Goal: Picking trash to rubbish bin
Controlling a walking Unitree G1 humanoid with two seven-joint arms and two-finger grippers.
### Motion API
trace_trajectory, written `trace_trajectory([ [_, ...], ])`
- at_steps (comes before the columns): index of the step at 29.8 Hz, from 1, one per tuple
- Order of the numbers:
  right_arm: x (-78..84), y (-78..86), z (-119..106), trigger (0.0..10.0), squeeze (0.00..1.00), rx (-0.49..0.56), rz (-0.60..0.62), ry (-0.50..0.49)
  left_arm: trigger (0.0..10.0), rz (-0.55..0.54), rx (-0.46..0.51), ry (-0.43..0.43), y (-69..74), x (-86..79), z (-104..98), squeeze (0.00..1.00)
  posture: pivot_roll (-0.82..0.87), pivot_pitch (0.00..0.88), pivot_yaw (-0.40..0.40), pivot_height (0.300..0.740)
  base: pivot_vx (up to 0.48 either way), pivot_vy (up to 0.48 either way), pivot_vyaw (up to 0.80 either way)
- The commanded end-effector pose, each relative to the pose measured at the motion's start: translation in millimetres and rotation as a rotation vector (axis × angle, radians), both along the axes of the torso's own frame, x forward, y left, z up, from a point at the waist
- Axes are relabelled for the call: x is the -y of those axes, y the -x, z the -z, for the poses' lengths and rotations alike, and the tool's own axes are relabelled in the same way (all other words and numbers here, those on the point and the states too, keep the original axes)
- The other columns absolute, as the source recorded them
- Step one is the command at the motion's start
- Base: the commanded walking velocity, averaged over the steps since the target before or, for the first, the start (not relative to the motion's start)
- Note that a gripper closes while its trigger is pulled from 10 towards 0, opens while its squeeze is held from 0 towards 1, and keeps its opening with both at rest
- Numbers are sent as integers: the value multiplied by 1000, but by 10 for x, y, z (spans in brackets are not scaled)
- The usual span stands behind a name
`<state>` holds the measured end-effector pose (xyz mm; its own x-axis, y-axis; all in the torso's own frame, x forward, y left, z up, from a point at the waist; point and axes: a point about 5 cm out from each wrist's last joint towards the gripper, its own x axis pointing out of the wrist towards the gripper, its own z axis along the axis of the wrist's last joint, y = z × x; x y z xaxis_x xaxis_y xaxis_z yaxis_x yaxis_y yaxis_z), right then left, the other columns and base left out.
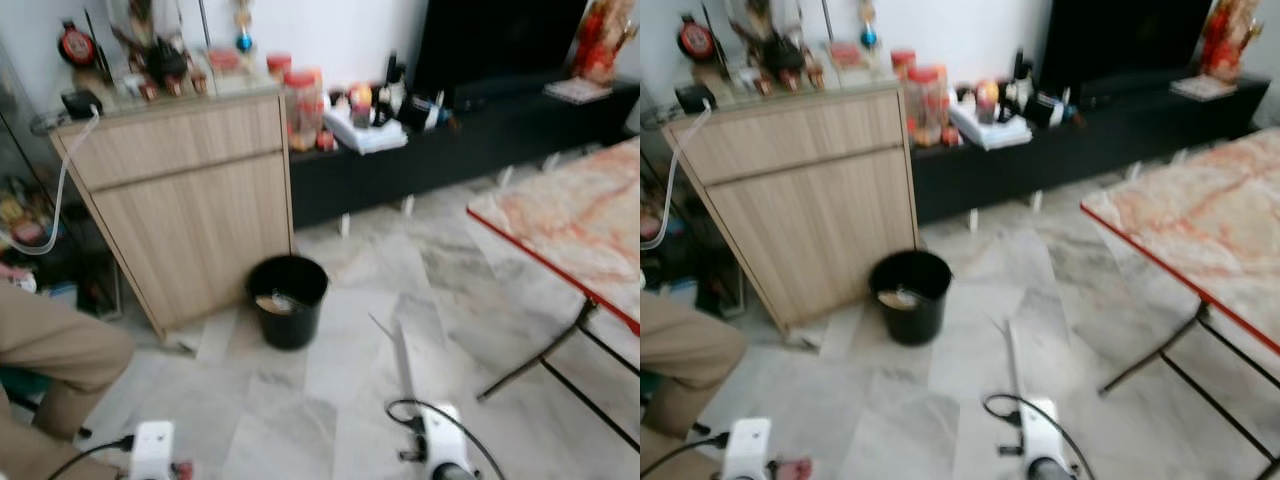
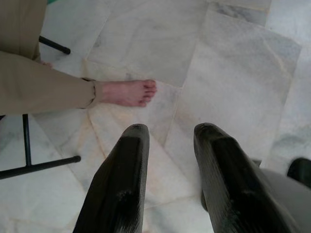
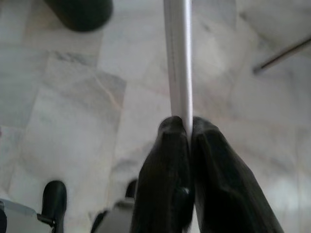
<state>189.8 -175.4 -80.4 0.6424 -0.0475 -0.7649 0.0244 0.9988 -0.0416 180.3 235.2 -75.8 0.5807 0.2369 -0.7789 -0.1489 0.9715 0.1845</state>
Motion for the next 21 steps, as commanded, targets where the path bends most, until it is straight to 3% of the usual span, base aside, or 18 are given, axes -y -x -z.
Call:
trace_trajectory([
  [1, -100, -81, -35, 10000, 0, 28, 1, -27, 10000, -5, -13, -23, 49, -88, 0, 0, 54, 15, -37, 740, 386, 0, 0],
  [21, -133, -131, -59, 10000, 0, 37, -21, -30, 10000, -24, -15, -26, 78, -131, 1, 0, 67, 35, -40, 740, 384, 0, 0],
])
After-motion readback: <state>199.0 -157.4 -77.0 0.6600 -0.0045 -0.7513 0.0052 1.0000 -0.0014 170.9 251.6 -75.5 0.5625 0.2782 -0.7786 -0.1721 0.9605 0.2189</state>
